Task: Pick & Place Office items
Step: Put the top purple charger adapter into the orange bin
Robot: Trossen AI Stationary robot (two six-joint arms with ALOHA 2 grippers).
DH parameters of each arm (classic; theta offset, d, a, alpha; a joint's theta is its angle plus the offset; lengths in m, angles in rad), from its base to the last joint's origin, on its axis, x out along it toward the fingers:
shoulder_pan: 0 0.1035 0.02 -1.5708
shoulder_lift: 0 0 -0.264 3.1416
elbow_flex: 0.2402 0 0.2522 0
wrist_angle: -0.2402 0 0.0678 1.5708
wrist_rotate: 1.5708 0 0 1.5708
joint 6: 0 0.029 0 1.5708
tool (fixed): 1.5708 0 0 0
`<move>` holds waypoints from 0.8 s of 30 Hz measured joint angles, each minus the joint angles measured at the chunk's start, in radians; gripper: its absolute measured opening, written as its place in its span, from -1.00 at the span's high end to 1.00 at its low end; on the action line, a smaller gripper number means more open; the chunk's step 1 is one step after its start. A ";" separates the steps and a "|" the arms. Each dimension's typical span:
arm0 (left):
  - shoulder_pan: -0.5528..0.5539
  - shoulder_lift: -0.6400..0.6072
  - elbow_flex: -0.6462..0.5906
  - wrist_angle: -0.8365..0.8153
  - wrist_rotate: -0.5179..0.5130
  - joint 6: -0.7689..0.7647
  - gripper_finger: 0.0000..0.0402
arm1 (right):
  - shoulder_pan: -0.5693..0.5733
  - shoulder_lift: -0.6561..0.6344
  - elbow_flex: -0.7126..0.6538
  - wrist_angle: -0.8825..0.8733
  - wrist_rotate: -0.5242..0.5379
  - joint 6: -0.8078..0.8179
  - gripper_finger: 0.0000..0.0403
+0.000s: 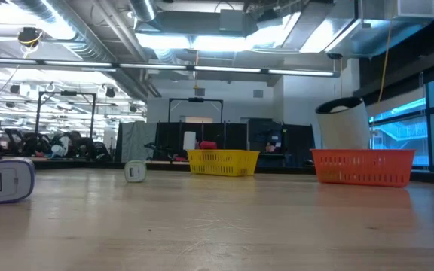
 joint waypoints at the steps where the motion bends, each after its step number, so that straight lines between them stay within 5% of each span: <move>1: 0.008 0.000 0.000 0.028 0.028 -0.018 -0.07 | 0.004 0.000 0.000 0.064 -0.003 -0.092 -0.20; 7: 0.026 0.043 0.000 0.122 0.114 -0.145 -0.07 | -0.009 0.040 0.001 0.433 -0.069 -0.487 -0.20; 15: 0.026 0.141 0.000 0.316 0.154 -0.219 -0.07 | -0.051 0.070 0.001 0.564 -0.222 -0.485 -0.20; 24: 0.049 0.202 0.000 0.357 0.197 -0.344 -0.07 | -0.088 0.096 0.001 0.610 -0.233 -0.492 -0.29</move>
